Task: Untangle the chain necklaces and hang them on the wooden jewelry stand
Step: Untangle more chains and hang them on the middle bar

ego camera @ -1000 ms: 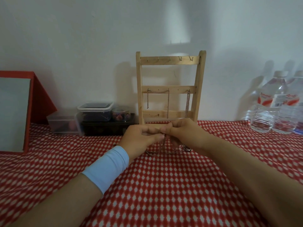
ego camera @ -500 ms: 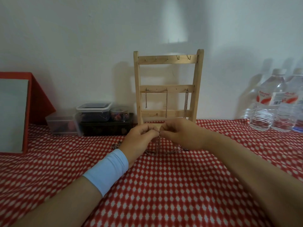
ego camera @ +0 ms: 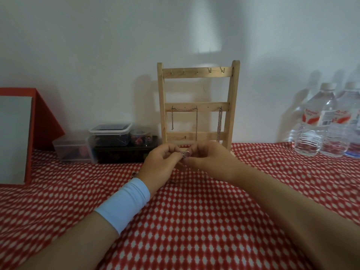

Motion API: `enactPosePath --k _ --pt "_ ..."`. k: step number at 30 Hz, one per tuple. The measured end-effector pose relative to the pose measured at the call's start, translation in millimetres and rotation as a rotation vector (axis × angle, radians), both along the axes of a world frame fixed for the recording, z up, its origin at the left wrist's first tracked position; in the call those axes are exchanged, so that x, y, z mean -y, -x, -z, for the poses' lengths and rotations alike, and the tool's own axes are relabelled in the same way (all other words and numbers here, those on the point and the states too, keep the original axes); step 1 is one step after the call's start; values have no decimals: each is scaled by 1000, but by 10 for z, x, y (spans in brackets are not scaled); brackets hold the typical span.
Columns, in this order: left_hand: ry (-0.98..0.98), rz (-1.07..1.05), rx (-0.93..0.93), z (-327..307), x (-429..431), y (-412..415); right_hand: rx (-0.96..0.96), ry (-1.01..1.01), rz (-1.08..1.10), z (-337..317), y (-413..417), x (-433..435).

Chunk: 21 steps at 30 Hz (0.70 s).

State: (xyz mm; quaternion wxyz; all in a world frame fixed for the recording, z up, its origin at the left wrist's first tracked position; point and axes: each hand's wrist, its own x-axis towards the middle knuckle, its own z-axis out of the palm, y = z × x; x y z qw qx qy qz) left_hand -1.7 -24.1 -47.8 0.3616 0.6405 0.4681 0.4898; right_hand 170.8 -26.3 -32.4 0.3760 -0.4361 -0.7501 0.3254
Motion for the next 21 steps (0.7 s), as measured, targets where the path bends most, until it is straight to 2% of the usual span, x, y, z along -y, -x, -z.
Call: enactPosePath --k 3,5,9,11,13,17,21 --pt "140 69 34 -25 -48 15 33 -94 120 2 -28 -39" --pt "269 148 154 -39 -74 38 49 -146 155 -12 -46 -60" --pt "396 383 463 -43 -78 76 169 -254 169 -40 -61 -51" --pt "441 466 528 -32 -73 102 234 -304 144 -63 -63 -26" --pt "432 464 512 -34 -65 111 243 -330 76 -93 -65 -5" --pt "324 384 471 -18 -93 118 30 -53 -11 -99 -60 7" --pt "208 329 313 26 -84 110 -30 7 8 12 -29 -11"
